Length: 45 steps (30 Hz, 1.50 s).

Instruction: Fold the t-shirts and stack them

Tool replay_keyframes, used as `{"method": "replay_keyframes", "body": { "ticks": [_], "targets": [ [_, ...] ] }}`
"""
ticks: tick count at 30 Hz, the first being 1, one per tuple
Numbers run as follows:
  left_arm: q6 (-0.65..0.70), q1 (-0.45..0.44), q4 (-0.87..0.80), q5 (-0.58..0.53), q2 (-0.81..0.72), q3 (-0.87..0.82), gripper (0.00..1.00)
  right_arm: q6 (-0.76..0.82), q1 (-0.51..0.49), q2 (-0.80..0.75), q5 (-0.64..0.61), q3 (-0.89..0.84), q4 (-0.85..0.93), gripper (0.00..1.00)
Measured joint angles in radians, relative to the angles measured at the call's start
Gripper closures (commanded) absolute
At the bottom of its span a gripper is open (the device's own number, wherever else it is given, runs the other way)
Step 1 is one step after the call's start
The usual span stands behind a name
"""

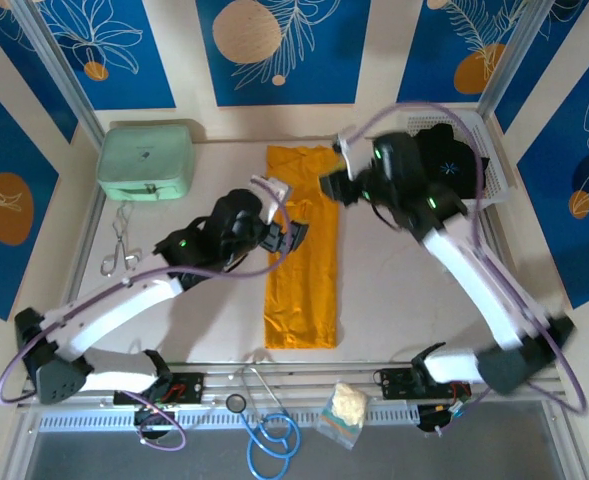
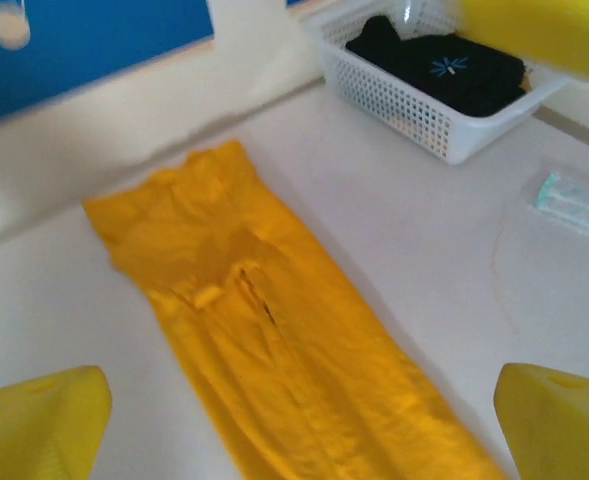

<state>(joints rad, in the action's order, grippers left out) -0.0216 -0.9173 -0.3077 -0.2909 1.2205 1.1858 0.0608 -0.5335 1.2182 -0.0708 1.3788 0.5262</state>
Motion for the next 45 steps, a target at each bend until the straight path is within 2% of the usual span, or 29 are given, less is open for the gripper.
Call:
{"method": "replay_keyframes", "body": {
  "ticks": [2,4,7,11,16,21,30,38,45],
  "targets": [
    [0.185,-0.001,0.07,0.053,-0.093,-0.12,0.06,0.065,-0.027,-0.141,0.015,-0.137,-0.009,0.34],
    [0.367,-0.002,0.084,0.12,-0.177,-0.215,0.11,0.147,-0.069,-0.237,0.014,-0.267,0.024,0.33],
    [0.587,-0.003,-0.008,0.223,-0.261,-0.279,0.14,0.248,-0.184,-0.293,-0.01,-0.4,0.135,0.33],
    [0.716,-0.037,-0.179,0.283,-0.283,-0.28,0.16,0.321,-0.335,-0.311,-0.043,-0.525,0.288,0.33],
    [0.779,-0.17,-0.312,0.287,-0.233,-0.344,0.21,0.343,-0.473,-0.277,-0.067,-0.672,0.37,0.33],
    [0.799,-0.238,-0.306,0.286,-0.094,-0.442,0.27,0.327,-0.531,-0.146,-0.073,-0.693,0.317,0.35],
    [0.821,-0.245,-0.129,0.301,0.109,-0.481,0.32,0.318,-0.541,0.032,-0.074,-0.706,0.15,0.39],
    [0.843,-0.244,-0.095,0.313,0.171,-0.486,0.37,0.325,-0.536,0.059,-0.08,-0.734,0.142,0.42],
    [0.848,-0.238,-0.064,0.295,0.217,-0.504,0.39,0.332,-0.528,0.142,-0.085,-0.733,0.117,0.48]
  ]
}}
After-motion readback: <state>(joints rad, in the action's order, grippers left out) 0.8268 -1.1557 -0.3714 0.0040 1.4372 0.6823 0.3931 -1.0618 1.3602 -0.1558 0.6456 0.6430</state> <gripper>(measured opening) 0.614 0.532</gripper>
